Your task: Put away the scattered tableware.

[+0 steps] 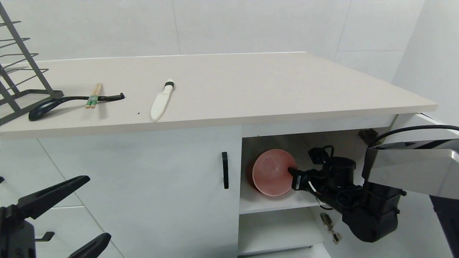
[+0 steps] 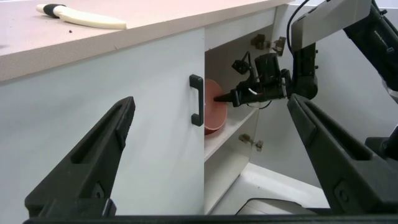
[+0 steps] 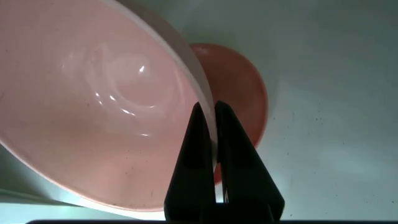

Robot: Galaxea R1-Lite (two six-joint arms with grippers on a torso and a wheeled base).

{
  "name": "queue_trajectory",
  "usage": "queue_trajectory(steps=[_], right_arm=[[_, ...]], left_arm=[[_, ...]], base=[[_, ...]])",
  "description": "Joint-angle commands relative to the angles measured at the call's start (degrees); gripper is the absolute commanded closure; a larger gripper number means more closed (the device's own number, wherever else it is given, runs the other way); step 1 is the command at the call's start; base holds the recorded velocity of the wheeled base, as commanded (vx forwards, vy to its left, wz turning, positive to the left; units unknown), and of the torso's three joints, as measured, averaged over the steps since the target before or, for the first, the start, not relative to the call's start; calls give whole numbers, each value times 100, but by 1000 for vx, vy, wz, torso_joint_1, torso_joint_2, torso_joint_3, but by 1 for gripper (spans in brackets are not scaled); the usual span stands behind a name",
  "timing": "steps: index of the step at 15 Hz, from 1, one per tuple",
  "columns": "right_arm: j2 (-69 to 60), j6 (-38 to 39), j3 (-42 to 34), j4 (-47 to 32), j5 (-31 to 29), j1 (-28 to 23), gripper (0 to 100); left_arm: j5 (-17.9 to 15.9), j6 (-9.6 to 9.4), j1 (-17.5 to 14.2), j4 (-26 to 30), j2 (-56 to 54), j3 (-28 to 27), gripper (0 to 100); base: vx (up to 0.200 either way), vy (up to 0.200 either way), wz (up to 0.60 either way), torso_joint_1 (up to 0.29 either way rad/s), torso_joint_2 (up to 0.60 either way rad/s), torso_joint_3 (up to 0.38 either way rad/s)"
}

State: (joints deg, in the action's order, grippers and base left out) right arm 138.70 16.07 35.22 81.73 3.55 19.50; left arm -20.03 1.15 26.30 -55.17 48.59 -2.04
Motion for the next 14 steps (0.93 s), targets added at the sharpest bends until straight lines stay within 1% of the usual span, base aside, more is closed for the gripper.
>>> queue_trajectory(steps=[1, 3, 9, 14], right_arm=[[43, -7, 38, -16, 6, 9, 100], [78, -130, 134, -69, 6, 1, 100], [95, -218, 662, -702, -30, 1, 100], [245, -253, 653, -702, -135, -34, 100]], left_arm=[[-1, 0, 7, -2, 36, 28, 0], [-10, 0, 7, -2, 36, 28, 0], [-1, 0, 7, -2, 36, 28, 0], [-1, 0, 7, -2, 36, 10, 0]], base=[[0, 0, 0, 0, 0, 0], [0, 0, 0, 0, 0, 0], [0, 0, 0, 0, 0, 0], [0, 0, 0, 0, 0, 0]])
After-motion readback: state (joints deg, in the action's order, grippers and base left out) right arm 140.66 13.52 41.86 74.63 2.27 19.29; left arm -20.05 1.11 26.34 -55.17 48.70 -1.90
